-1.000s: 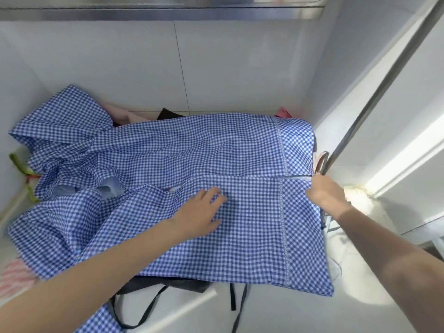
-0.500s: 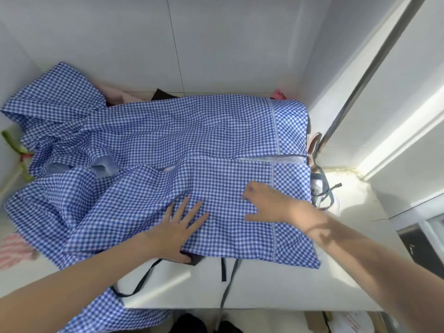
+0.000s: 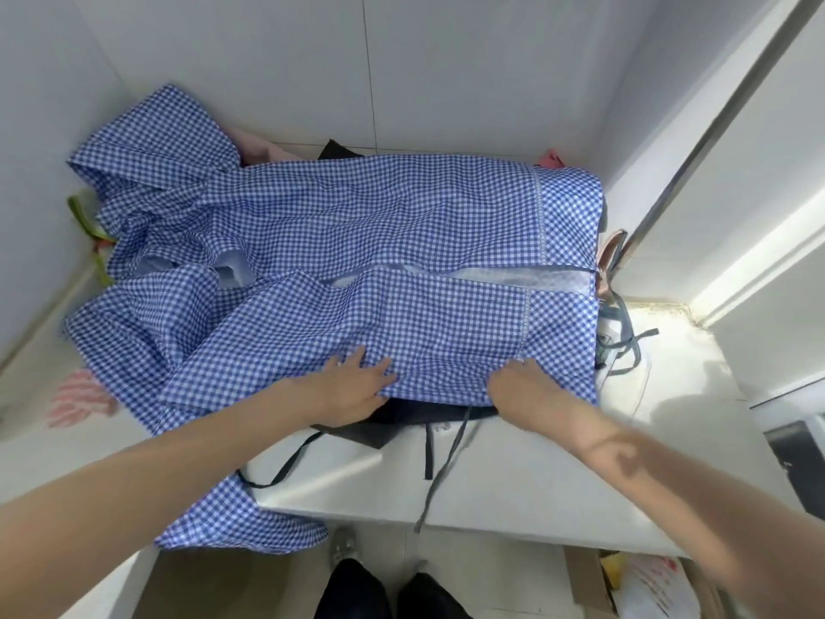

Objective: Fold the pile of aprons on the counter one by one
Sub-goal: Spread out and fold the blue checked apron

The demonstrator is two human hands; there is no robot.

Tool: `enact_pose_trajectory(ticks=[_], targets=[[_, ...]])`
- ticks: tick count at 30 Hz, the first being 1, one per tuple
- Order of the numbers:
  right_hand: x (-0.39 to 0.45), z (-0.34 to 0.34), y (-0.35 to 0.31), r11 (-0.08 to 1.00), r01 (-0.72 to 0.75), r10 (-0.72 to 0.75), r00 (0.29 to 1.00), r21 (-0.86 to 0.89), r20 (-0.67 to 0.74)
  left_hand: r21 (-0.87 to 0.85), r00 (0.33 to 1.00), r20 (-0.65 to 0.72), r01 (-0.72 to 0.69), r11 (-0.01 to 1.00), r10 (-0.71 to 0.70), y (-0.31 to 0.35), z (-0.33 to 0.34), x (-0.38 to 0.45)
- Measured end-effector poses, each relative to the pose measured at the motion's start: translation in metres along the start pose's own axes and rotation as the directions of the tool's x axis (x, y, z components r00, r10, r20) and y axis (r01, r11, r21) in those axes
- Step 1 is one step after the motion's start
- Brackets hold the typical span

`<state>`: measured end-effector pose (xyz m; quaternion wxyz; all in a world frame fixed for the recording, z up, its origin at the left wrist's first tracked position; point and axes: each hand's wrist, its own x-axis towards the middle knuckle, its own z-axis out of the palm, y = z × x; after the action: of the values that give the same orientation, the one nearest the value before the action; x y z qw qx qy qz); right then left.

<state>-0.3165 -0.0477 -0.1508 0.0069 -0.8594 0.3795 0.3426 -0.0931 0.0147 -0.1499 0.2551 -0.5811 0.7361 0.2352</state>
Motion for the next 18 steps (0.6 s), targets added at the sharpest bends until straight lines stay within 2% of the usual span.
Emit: enact_pose_trajectory(ticks=[2,5,6,8,10,11,13,14,15,17,18], targets=[[-0.007,-0.016,0.023,0.997,0.057,-0.061,0.993,0.042,0.102,0.041,0.996,0.086,-0.022,0.999,0.018,0.025,-0.003,-0.006],[-0.028,-0.030,0.053,0.996,0.007,0.024,0.936,-0.089,0.350,-0.094,0.988,0.138,-0.057,0.994,0.070,0.066,0.002,0.002],[-0.039,-0.030,0.059,0.991,-0.006,0.059,0.919,-0.134,0.389,-0.125,0.979,0.166,-0.097,0.987,0.117,0.076,0.002,0.005],[-0.062,-0.021,0.067,0.982,-0.025,0.096,0.921,-0.189,0.378,-0.135,0.950,0.216,-0.199,0.971,0.225,0.088,-0.005,0.010],[-0.073,-0.009,0.076,0.984,-0.057,0.121,0.910,-0.169,0.396,-0.184,0.954,0.157,-0.226,0.957,0.256,0.087,-0.020,0.010],[-0.072,-0.007,0.078,0.987,-0.079,0.133,0.882,-0.137,0.452,-0.223,0.964,0.069,-0.235,0.946,0.255,0.080,-0.028,0.012],[-0.057,-0.004,0.083,0.986,-0.154,0.097,0.831,0.060,0.548,-0.277,0.969,-0.158,-0.229,0.933,0.191,0.058,-0.041,0.016],[-0.047,-0.006,0.084,0.966,-0.179,0.052,0.844,0.188,0.534,-0.279,0.957,-0.260,-0.205,0.938,0.131,0.045,-0.044,0.020],[-0.038,-0.010,0.083,0.935,-0.169,0.005,0.887,0.313,0.463,-0.283,0.940,-0.334,-0.169,0.944,0.068,0.030,-0.044,0.025],[-0.022,-0.020,0.078,0.898,-0.073,0.001,0.986,0.433,0.165,-0.308,0.926,-0.375,-0.076,0.948,-0.048,0.003,-0.044,0.036],[-0.012,-0.021,0.078,0.898,-0.024,0.033,0.999,0.439,-0.014,-0.326,0.933,-0.348,-0.023,0.945,-0.097,-0.008,-0.043,0.040]])
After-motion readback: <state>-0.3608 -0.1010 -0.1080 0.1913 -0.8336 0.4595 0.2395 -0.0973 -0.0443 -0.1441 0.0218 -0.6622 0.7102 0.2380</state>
